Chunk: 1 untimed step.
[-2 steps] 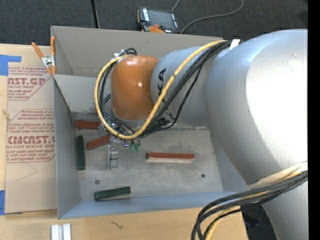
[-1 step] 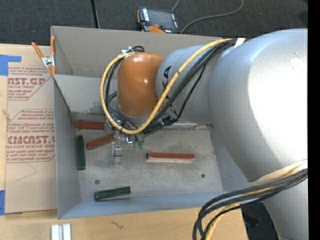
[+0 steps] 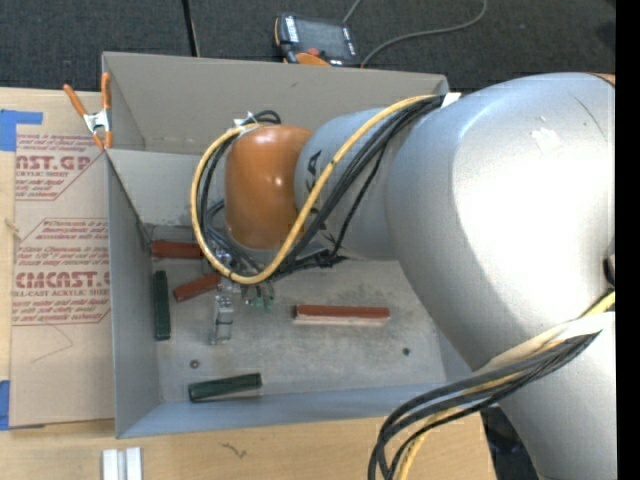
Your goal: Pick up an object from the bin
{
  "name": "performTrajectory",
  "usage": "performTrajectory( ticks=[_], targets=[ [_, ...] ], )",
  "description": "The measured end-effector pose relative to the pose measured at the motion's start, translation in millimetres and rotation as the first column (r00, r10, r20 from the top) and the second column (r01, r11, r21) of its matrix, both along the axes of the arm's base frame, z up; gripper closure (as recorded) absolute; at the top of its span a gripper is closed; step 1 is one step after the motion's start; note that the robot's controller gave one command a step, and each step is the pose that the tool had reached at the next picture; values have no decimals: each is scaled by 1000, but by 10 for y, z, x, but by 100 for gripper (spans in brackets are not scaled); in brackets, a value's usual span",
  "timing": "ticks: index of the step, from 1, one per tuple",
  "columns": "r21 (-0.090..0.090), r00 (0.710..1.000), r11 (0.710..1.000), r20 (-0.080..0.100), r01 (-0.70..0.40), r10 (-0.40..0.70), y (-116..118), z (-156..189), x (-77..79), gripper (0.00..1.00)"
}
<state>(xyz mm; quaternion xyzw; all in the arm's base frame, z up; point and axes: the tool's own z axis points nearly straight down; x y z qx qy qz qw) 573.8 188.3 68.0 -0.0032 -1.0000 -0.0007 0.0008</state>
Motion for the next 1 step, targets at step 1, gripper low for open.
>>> performTrajectory(
  ticks=[1],
  targets=[
    [0,1000,1000,2,0,0,6,-3,-1,0]
  ],
)
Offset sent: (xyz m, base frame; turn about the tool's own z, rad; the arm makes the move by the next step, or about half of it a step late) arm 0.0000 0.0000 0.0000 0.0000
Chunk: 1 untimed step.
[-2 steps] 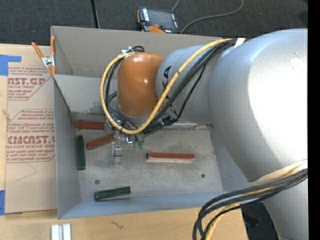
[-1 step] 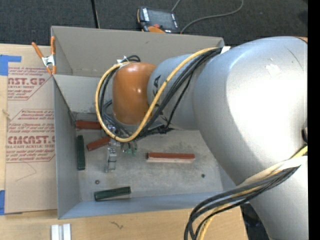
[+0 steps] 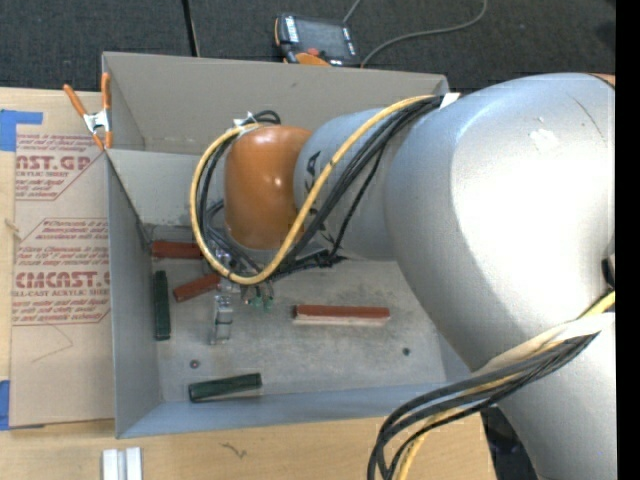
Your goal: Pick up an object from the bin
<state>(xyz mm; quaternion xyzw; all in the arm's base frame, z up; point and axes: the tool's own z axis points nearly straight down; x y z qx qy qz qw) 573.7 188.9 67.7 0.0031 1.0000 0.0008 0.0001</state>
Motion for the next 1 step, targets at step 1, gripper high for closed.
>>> performTrajectory(
  ticks=[1],
  targets=[
    [0,1000,1000,1,0,0,1,3,3,100]
  ],
)
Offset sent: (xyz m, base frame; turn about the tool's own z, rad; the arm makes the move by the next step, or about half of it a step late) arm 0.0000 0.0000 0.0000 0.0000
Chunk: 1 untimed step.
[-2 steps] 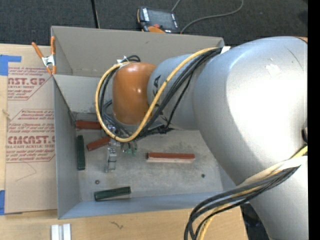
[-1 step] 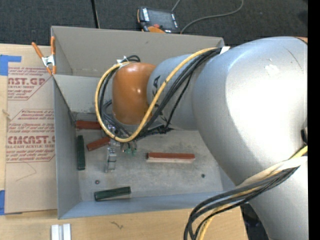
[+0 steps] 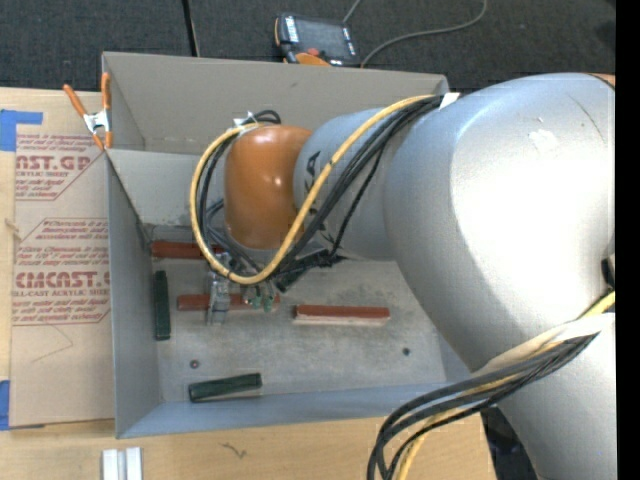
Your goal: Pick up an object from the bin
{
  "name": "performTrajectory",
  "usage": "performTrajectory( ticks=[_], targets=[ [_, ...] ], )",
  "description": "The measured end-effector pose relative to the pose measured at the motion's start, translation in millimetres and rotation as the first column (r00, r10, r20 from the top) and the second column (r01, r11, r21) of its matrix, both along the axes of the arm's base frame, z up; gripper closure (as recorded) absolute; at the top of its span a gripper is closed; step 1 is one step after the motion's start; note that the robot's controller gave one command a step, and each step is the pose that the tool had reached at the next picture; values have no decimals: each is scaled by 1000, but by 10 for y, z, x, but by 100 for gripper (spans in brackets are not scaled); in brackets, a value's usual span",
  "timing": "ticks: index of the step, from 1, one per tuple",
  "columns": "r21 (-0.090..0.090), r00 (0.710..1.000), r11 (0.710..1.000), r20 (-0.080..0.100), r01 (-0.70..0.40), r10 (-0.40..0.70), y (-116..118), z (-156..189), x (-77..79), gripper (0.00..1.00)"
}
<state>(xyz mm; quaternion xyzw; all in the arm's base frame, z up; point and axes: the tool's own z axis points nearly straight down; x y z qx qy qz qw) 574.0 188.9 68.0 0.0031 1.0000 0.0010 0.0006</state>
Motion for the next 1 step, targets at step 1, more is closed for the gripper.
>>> performTrajectory(
  ticks=[1],
  targets=[
    [2,1000,1000,6,-1,1,12,699,16,100]
  ],
)
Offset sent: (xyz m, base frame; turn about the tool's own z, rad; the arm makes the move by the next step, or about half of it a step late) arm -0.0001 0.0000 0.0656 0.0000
